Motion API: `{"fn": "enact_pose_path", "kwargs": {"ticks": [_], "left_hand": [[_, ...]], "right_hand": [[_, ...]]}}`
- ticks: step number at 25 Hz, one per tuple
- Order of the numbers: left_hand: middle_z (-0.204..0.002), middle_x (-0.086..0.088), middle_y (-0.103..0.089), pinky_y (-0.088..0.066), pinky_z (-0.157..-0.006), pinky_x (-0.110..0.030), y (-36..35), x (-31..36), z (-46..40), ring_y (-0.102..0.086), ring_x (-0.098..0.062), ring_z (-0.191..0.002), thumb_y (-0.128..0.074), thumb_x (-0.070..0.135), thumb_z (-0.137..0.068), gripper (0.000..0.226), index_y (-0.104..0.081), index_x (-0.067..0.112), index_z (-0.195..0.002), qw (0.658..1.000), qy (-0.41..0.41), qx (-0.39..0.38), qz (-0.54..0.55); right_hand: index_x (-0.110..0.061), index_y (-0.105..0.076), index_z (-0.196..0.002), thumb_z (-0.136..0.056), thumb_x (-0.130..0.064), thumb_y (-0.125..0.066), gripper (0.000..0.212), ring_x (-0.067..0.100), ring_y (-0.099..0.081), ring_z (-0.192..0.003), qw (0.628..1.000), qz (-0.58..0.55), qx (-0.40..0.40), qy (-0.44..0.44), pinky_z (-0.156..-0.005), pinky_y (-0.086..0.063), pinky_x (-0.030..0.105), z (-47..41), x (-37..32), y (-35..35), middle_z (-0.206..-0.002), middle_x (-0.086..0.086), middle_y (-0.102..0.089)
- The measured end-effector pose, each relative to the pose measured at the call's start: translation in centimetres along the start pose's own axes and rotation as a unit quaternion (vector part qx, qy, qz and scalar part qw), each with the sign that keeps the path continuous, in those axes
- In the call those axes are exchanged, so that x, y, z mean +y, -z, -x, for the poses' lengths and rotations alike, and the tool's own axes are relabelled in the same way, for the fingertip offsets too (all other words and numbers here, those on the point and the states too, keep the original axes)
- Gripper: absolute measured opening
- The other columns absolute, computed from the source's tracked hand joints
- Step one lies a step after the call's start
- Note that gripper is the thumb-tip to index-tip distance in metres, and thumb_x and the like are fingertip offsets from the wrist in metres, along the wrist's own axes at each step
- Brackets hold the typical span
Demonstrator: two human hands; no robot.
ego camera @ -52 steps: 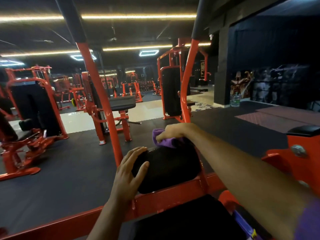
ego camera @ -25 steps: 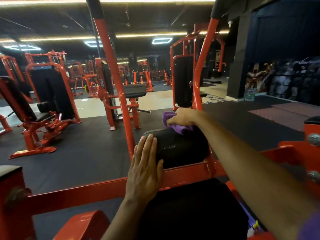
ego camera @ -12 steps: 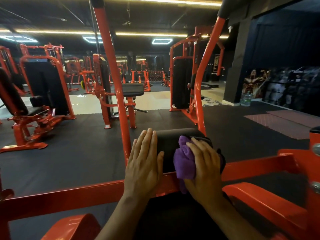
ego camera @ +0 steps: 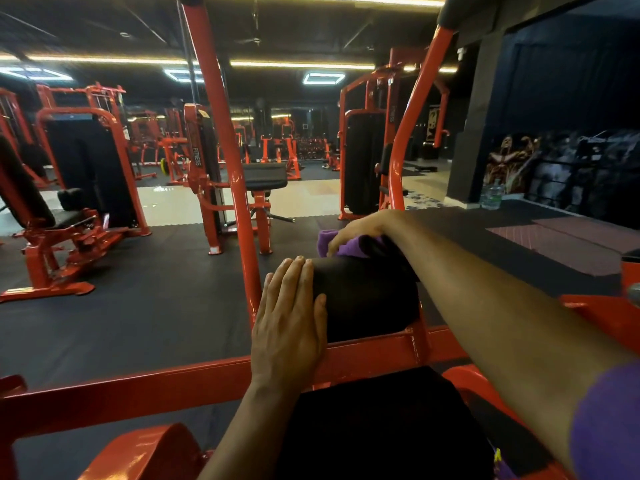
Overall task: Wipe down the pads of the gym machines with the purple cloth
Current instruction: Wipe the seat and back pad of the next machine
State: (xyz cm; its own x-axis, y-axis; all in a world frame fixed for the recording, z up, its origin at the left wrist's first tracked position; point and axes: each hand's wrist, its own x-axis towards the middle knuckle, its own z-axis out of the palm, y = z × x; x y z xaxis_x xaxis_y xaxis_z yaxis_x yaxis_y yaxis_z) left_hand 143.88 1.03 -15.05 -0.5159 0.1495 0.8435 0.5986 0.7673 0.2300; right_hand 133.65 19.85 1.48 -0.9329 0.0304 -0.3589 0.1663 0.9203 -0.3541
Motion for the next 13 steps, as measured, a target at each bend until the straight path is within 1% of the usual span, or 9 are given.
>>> {"fn": "enact_pose_path", "kwargs": {"ticks": [2, 3, 4, 6, 8, 10, 11, 12, 13], "left_hand": [[-0.157, -0.012, -0.046, -0.03, -0.123, -0.052, -0.1, -0.1, -0.1, -0.033, -0.026, -0.151, -0.03, 0.041, -0.11, 0.054, -0.044, 0.009, -0.152, 1.0, -0.006, 0.005, -0.015], [-0.157, -0.012, -0.045, -0.03, -0.124, -0.052, -0.2, -0.1, 0.0, -0.033, -0.026, -0.151, -0.032, 0.039, -0.11, 0.054, -0.043, 0.008, -0.152, 1.0, -0.012, 0.007, -0.023], [-0.157, -0.013, -0.045, -0.029, -0.124, -0.051, -0.3, -0.2, 0.0, -0.033, -0.026, -0.151, -0.033, 0.038, -0.109, 0.053, -0.042, 0.008, -0.152, 0.999, -0.017, 0.011, -0.027], [-0.158, -0.013, -0.044, -0.028, -0.125, -0.052, -0.5, -0.3, 0.3, -0.031, -0.027, -0.152, -0.034, 0.036, -0.109, 0.054, -0.04, 0.007, -0.154, 0.999, -0.023, 0.019, -0.027], [-0.16, -0.013, -0.041, -0.024, -0.127, -0.05, -0.6, -0.5, 1.0, -0.029, -0.026, -0.154, -0.036, 0.034, -0.109, 0.053, -0.039, 0.007, -0.155, 0.999, -0.034, 0.026, -0.015], [-0.16, -0.011, -0.041, -0.022, -0.127, -0.048, -0.5, -0.6, 1.9, -0.028, -0.025, -0.155, -0.041, 0.031, -0.107, 0.053, -0.038, 0.009, -0.155, 0.998, -0.055, 0.026, -0.003], [-0.16, -0.01, -0.041, -0.022, -0.127, -0.049, -0.5, -0.6, 2.0, -0.028, -0.025, -0.154, -0.042, 0.031, -0.106, 0.052, -0.038, 0.01, -0.154, 0.998, -0.059, 0.025, -0.002], [-0.159, -0.01, -0.041, -0.024, -0.127, -0.051, -0.5, -0.7, 2.0, -0.028, -0.026, -0.154, -0.043, 0.031, -0.106, 0.052, -0.037, 0.011, -0.154, 0.998, -0.06, 0.024, -0.004], [-0.158, -0.01, -0.04, -0.025, -0.126, -0.053, -0.5, -0.7, 2.0, -0.028, -0.027, -0.154, -0.044, 0.031, -0.106, 0.052, -0.037, 0.011, -0.154, 0.998, -0.06, 0.022, -0.005]], "right_hand": [[-0.019, -0.062, -0.105, -0.097, -0.051, -0.059, 0.033, 0.014, -0.061, -0.085, 0.996, -0.012, 0.062, 0.065, -0.077, -0.044, 0.03, 1.6, 0.2, -1.5, -0.101, 0.003, -0.064], [-0.018, -0.062, -0.104, -0.1, -0.05, -0.053, 0.033, 0.013, -0.062, -0.082, 0.987, -0.007, 0.123, 0.102, -0.074, -0.046, 0.029, 2.9, 0.6, -2.4, -0.095, 0.001, -0.065], [-0.019, -0.061, -0.11, -0.1, -0.052, -0.051, 0.035, 0.014, -0.064, -0.085, 0.969, 0.009, 0.205, 0.137, -0.076, -0.048, 0.03, 4.5, 1.4, -3.8, -0.096, -0.001, -0.066], [-0.022, -0.058, -0.123, -0.094, -0.059, -0.052, 0.047, 0.017, -0.064, -0.099, 0.889, 0.026, 0.405, 0.21, -0.087, -0.052, 0.038, 7.2, 3.5, -8.9, -0.109, -0.002, -0.067], [-0.017, -0.059, -0.128, -0.087, -0.056, -0.055, 0.057, 0.022, -0.061, -0.114, 0.813, -0.019, 0.517, 0.268, -0.1, -0.048, 0.046, 9.2, 5.3, -14.7, -0.123, 0.002, -0.066], [-0.014, -0.056, -0.133, -0.087, -0.05, -0.058, 0.059, 0.026, -0.055, -0.126, 0.783, -0.04, 0.553, 0.282, -0.111, -0.04, 0.048, 10.0, 6.2, -18.0, -0.134, 0.005, -0.061], [-0.014, -0.055, -0.133, -0.087, -0.048, -0.058, 0.057, 0.026, -0.055, -0.126, 0.778, -0.034, 0.556, 0.29, -0.111, -0.039, 0.049, 9.8, 6.3, -17.8, -0.134, 0.005, -0.061], [-0.014, -0.057, -0.131, -0.087, -0.048, -0.059, 0.055, 0.027, -0.058, -0.122, 0.781, -0.029, 0.553, 0.287, -0.108, -0.042, 0.05, 9.5, 5.9, -16.6, -0.13, 0.005, -0.064], [-0.016, -0.059, -0.129, -0.088, -0.048, -0.06, 0.052, 0.026, -0.061, -0.116, 0.801, -0.025, 0.536, 0.267, -0.103, -0.047, 0.049, 9.0, 5.0, -14.8, -0.125, 0.004, -0.066]]}}
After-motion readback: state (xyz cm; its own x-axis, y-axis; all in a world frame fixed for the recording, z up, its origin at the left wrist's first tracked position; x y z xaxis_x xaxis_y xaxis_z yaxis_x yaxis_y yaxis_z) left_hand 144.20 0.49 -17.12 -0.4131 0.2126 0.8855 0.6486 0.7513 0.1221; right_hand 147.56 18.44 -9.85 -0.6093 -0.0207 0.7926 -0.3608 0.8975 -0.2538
